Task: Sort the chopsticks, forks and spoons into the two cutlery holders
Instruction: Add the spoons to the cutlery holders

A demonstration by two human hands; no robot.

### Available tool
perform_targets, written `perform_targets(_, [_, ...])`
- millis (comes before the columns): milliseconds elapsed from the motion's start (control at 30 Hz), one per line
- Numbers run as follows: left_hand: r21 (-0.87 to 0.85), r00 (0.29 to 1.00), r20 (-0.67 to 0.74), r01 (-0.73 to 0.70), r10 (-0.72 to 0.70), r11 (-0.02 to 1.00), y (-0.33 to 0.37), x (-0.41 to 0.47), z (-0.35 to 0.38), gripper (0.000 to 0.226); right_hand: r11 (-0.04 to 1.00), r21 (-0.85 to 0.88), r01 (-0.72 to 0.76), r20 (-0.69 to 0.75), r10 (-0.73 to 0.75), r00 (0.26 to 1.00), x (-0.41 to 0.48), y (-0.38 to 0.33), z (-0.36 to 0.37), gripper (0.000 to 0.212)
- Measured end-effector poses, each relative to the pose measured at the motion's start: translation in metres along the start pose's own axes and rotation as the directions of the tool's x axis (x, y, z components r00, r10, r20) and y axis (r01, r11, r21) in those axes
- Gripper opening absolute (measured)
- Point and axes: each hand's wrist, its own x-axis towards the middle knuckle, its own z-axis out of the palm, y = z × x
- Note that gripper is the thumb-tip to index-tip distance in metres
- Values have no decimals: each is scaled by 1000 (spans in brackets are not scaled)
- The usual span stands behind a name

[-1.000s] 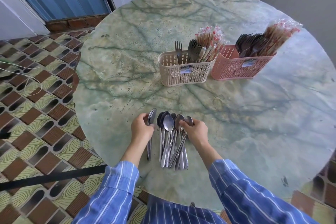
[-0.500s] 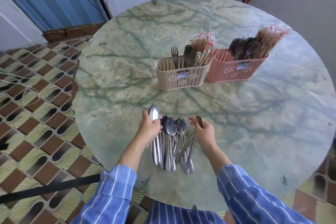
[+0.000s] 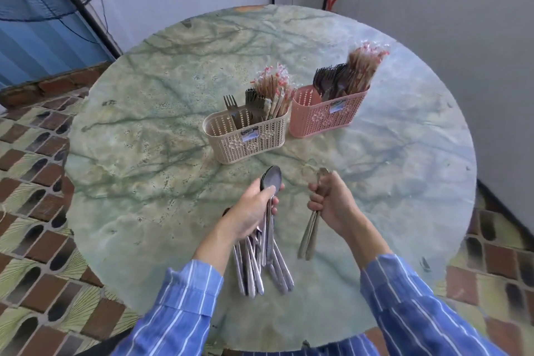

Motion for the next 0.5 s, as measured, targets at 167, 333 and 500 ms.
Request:
perform_targets(167, [85, 997, -32, -64, 67, 994, 15, 15, 37, 21, 993, -43, 110, -14, -111, 994, -11, -36, -2, 15])
perform_targets(333, [65, 977, -122, -170, 177, 983, 46, 38, 74, 26, 927, -126, 354, 185, -329, 926, 0, -77, -6, 19])
perform_targets(500, [33, 951, -169, -256, 258, 966, 82, 64, 105, 21, 811, -292, 508, 407, -375, 833, 13, -132, -3, 22])
